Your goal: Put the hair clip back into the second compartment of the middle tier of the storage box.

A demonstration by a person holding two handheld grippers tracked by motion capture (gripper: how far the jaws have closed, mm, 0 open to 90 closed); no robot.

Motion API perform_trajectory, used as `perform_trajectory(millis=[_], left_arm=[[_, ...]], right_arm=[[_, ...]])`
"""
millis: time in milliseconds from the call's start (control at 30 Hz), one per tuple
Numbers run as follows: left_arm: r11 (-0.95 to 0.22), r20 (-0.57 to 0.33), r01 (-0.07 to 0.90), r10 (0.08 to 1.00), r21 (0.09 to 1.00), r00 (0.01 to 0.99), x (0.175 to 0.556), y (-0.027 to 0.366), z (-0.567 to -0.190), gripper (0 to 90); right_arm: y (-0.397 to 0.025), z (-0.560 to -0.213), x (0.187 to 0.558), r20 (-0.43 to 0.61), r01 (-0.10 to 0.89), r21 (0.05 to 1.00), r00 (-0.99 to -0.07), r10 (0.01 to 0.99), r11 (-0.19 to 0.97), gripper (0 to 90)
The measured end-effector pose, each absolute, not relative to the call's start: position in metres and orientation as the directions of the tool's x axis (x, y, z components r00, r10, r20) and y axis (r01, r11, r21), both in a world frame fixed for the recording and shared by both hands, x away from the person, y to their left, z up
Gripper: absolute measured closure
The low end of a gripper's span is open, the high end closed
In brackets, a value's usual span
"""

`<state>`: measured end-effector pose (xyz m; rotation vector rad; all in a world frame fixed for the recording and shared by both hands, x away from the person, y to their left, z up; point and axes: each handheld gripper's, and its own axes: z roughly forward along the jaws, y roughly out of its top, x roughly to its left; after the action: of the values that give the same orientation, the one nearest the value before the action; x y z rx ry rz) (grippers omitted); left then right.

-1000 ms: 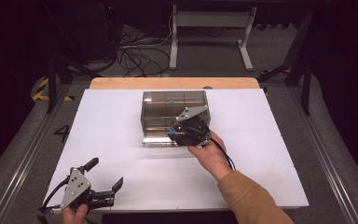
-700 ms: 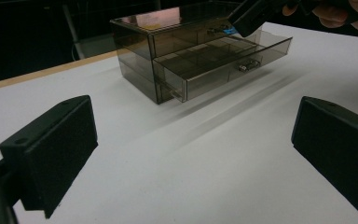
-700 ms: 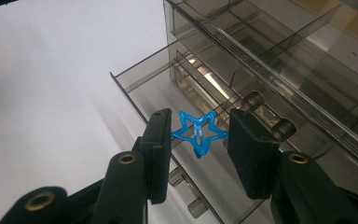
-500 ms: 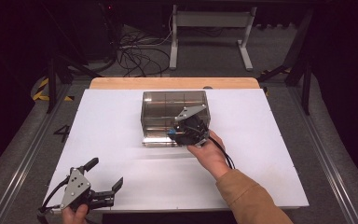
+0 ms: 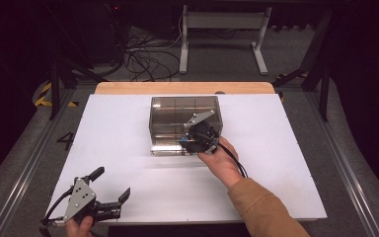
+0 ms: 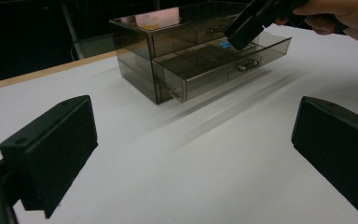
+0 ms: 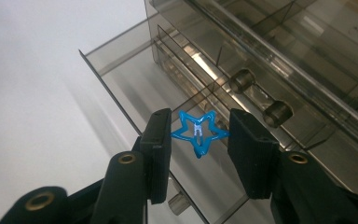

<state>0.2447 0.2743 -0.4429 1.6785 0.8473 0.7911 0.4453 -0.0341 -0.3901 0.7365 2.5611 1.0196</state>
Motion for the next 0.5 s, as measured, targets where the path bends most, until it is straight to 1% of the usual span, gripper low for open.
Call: perform_trajectory(millis=[500], left_arm=[[-0.192, 0.082, 0.154, 0.842, 0.969, 0.533, 0.2452, 0.2748, -0.4431, 0.8]], right_arm=[[-0.0300, -0.3991, 0.4531, -0.061, 0.399, 0.658, -0.817, 0.574, 0.638, 60.5]])
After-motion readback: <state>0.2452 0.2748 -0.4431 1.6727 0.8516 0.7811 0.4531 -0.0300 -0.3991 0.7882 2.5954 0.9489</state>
